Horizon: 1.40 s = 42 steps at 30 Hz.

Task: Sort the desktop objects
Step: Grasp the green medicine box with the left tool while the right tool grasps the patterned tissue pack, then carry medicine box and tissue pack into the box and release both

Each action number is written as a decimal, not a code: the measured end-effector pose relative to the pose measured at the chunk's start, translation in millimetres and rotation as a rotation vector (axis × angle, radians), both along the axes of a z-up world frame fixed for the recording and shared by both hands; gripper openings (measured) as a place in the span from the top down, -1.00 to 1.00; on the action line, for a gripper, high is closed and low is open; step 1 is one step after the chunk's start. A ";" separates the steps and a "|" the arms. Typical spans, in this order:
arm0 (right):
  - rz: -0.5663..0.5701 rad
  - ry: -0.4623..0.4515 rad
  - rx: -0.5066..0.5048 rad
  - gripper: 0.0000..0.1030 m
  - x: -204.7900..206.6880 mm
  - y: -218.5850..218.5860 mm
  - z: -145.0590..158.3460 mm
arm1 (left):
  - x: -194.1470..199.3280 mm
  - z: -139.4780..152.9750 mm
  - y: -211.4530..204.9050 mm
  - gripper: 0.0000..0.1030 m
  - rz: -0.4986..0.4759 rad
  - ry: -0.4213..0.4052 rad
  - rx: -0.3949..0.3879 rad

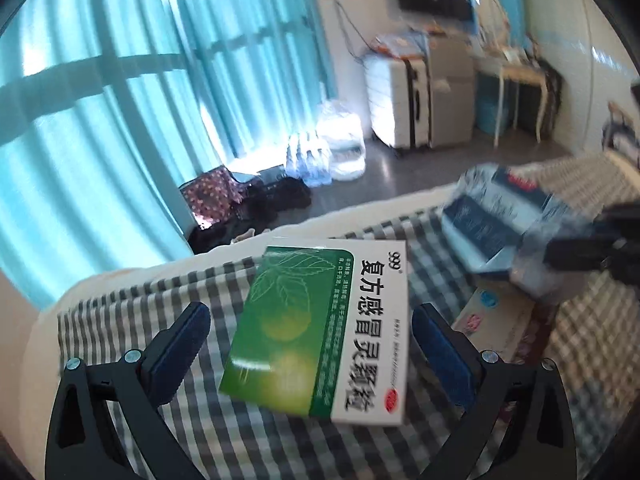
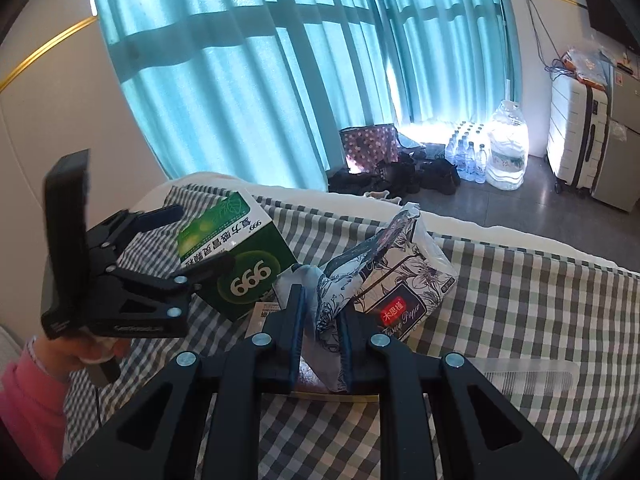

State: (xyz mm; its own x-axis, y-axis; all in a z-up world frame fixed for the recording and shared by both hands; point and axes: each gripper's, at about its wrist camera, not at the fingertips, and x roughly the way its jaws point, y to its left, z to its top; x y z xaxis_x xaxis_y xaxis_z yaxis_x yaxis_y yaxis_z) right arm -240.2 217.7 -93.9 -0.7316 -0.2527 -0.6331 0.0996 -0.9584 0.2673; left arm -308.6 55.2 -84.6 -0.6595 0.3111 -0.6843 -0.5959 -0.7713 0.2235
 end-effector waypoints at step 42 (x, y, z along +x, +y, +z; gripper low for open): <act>-0.402 0.185 0.016 0.69 381.3 193.1 212.1 | 332.5 172.5 245.4 -0.52 -0.181 -0.316 0.301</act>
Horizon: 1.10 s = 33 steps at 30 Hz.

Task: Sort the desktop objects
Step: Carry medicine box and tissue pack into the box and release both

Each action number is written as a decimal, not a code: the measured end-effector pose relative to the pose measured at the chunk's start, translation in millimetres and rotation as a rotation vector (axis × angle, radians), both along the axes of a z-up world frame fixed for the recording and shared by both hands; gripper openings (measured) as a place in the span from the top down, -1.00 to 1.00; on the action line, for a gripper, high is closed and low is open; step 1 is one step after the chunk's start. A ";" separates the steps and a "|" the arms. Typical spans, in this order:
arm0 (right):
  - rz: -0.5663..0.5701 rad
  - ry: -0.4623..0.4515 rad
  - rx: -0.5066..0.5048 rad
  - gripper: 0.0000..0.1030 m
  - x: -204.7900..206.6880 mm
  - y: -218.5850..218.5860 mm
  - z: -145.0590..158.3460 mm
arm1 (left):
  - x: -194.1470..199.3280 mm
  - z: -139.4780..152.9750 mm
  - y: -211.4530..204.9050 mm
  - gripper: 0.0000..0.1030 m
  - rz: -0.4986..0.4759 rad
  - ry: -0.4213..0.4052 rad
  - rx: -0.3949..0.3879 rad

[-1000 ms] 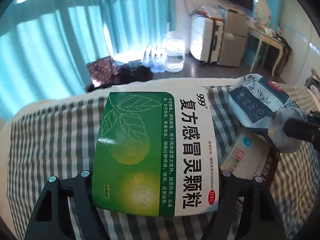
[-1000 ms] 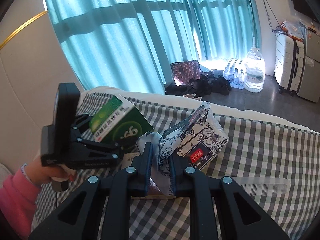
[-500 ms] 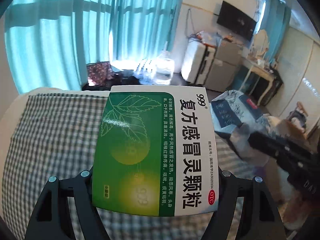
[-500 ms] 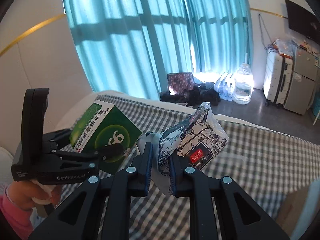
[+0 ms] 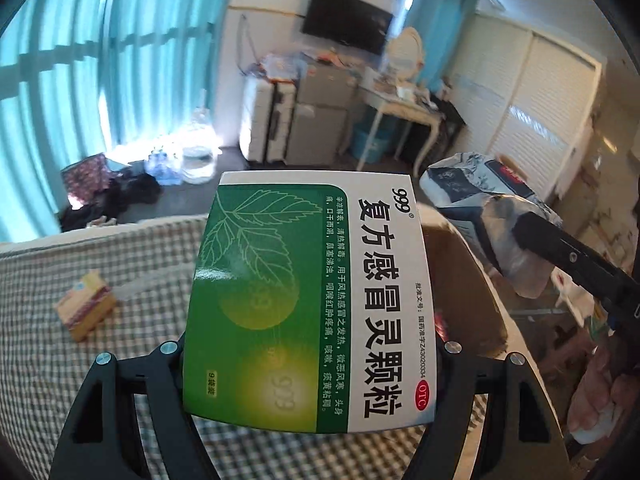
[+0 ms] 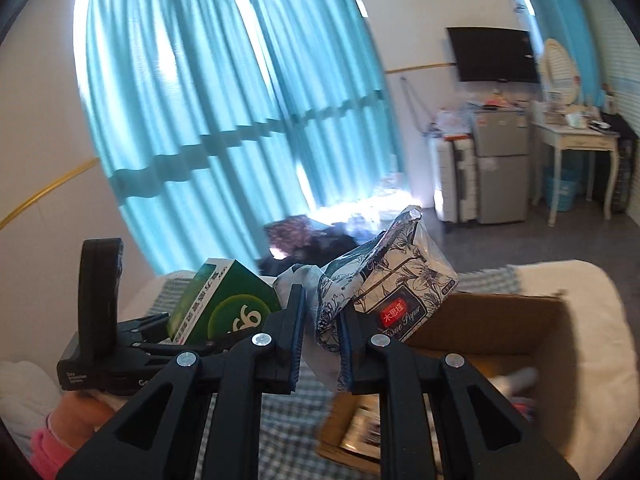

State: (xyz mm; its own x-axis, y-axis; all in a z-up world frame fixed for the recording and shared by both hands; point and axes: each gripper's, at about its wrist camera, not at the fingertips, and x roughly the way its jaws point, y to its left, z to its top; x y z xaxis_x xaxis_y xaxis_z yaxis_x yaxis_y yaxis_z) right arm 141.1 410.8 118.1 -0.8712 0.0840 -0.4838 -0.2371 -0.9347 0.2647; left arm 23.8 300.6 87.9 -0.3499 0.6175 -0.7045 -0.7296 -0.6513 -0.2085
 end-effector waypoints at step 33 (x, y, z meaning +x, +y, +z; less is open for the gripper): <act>0.080 -0.057 0.000 -0.32 -15.5 -34.4 39.3 | -22.0 60.8 -140.3 -1.00 0.365 0.136 -0.237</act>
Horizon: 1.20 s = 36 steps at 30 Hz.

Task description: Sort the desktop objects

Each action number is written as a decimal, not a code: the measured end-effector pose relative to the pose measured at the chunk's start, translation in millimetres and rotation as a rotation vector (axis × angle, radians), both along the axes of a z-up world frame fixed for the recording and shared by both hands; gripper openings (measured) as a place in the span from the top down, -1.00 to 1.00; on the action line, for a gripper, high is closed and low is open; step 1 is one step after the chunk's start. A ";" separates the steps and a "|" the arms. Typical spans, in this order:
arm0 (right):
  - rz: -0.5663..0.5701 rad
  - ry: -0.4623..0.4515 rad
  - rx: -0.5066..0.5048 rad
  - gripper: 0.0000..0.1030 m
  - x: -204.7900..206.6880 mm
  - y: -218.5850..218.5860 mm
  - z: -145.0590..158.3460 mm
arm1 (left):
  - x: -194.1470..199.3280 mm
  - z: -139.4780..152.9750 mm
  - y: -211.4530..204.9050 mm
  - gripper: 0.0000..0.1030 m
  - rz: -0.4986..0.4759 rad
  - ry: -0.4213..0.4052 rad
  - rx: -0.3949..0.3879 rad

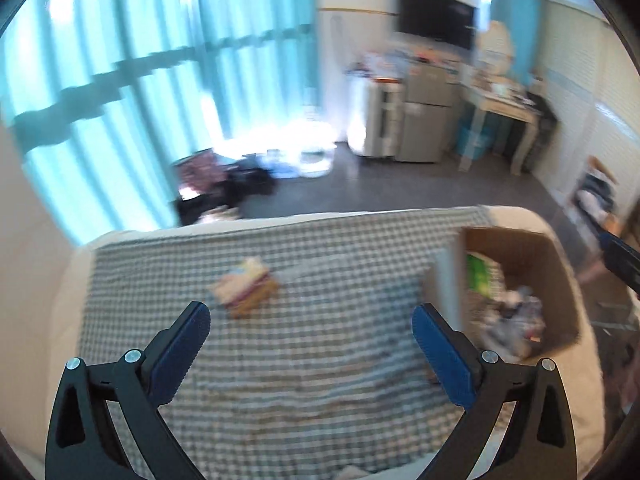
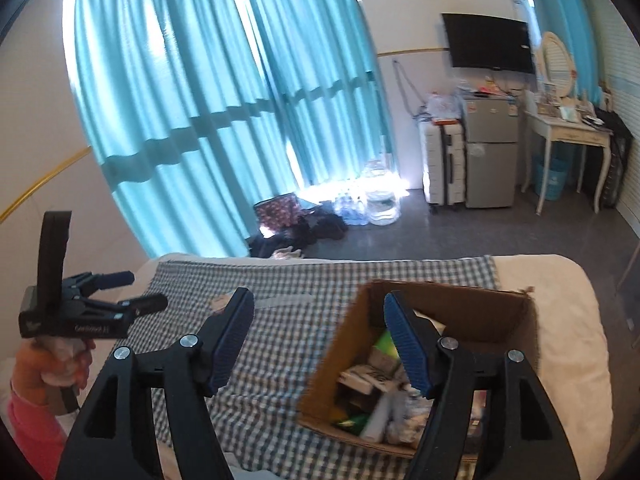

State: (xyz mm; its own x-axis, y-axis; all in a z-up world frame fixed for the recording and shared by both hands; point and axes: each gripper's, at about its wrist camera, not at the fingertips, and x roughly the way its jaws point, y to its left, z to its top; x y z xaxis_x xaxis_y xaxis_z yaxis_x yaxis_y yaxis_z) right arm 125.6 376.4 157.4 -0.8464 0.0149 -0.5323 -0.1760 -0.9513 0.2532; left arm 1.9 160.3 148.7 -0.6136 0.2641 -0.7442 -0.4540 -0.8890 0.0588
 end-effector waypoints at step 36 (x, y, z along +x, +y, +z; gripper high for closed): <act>-0.240 -0.331 -0.457 -0.38 -313.8 13.0 -314.1 | -196.4 -273.8 -36.4 -1.00 0.590 -0.182 0.317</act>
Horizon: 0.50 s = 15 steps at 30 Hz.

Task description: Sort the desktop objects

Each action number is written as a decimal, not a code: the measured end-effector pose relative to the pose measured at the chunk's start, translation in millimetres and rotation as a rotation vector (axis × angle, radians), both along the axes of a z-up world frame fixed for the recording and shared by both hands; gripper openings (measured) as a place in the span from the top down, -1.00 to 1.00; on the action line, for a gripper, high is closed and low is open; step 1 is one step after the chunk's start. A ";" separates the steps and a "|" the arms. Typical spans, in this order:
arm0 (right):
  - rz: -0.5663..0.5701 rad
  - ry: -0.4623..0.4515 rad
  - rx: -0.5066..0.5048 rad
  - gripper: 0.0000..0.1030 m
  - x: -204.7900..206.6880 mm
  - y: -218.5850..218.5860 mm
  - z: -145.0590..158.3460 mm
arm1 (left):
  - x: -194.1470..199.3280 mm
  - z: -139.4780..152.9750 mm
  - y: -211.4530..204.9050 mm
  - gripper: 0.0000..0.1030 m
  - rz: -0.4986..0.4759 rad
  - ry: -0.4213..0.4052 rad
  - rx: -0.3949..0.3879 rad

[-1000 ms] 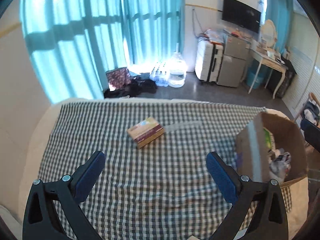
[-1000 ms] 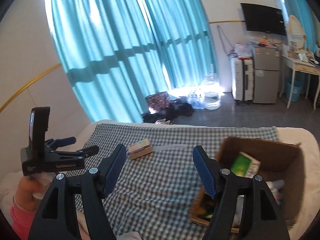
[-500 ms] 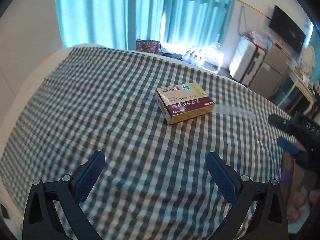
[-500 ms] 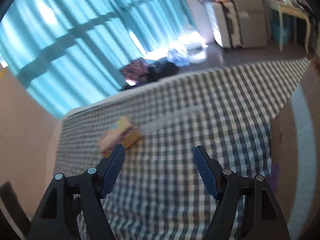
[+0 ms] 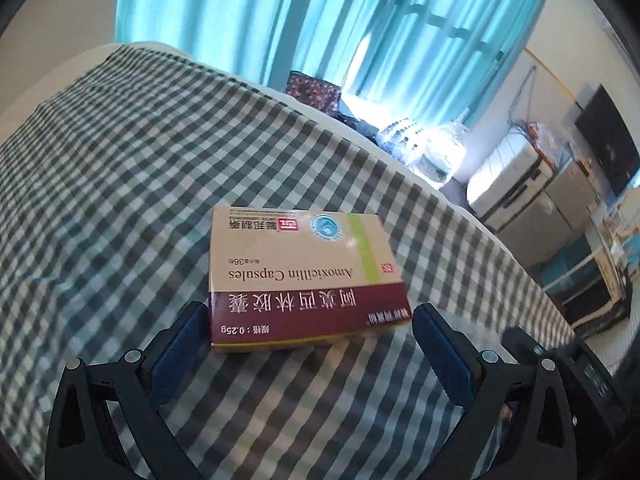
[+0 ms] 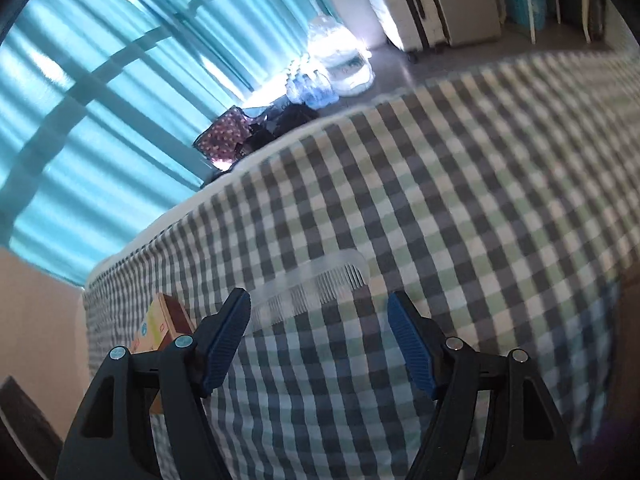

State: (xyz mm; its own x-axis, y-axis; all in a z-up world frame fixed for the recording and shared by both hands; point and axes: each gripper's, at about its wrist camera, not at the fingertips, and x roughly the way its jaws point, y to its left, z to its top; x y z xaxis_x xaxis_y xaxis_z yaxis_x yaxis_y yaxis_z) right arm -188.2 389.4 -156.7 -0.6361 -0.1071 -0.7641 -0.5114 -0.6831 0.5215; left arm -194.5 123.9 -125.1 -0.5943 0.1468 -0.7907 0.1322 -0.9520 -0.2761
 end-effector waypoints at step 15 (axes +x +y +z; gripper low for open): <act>0.045 0.002 0.048 -0.40 -1.5 -6.9 6.2 | -24.8 -2.8 13.1 -1.00 0.014 -0.011 -0.010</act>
